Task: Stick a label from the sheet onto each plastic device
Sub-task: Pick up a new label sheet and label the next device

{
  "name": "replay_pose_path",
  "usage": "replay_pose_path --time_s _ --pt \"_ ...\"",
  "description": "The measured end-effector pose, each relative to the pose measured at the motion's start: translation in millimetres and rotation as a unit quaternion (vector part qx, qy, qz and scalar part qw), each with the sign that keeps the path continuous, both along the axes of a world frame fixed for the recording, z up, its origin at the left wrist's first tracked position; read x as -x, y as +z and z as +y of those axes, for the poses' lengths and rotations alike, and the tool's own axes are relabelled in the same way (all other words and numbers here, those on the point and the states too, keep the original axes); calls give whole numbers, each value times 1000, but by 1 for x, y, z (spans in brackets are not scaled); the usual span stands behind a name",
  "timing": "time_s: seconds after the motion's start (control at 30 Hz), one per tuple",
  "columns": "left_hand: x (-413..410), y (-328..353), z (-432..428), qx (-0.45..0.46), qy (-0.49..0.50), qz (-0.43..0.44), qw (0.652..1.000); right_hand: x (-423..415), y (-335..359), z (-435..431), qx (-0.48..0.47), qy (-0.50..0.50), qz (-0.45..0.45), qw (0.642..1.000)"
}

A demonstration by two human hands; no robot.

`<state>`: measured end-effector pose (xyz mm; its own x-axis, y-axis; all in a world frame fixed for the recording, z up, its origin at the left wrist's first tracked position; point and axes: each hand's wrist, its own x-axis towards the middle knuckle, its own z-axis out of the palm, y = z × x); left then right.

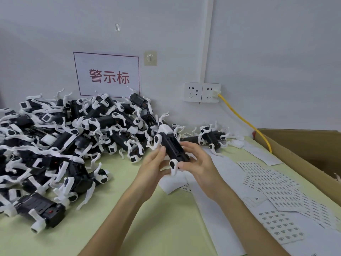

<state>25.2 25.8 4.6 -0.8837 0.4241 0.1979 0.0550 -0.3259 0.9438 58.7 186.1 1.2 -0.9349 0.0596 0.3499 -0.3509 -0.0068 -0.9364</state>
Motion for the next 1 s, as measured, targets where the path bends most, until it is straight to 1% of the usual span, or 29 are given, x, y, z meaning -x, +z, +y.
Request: replay_pose_path --time_s 0.07,0.2,0.33,0.43,0.5,0.6,0.7,0.8,0.9,1.0 --pt "-2 -3 1 -4 23 -2 1000 -2 -1 -2 -20 -1 4 1000" --pt "-4 -5 4 -20 28 12 999 -3 1 -3 5 -11 14 1000" --pt "-4 -9 8 27 36 49 998 -2 2 0 -5 -80 23 997" --pt "-5 -12 9 89 37 110 989 -1 3 1 26 -114 -16 993" --pt "-4 -13 9 111 36 135 984 0 2 3 49 -105 -48 992" --pt "-1 -15 6 115 20 138 984 -2 4 6 77 -52 -73 993" --pt "1 -13 1 117 -15 134 984 -3 5 10 100 2 -78 992" --pt "2 -11 -3 113 -42 132 984 -1 4 13 136 33 -81 987" --pt "4 -11 -4 87 -56 108 989 -1 4 11 154 43 -67 985" --pt "6 -13 -4 19 -68 64 995 0 2 11 111 19 -23 993"
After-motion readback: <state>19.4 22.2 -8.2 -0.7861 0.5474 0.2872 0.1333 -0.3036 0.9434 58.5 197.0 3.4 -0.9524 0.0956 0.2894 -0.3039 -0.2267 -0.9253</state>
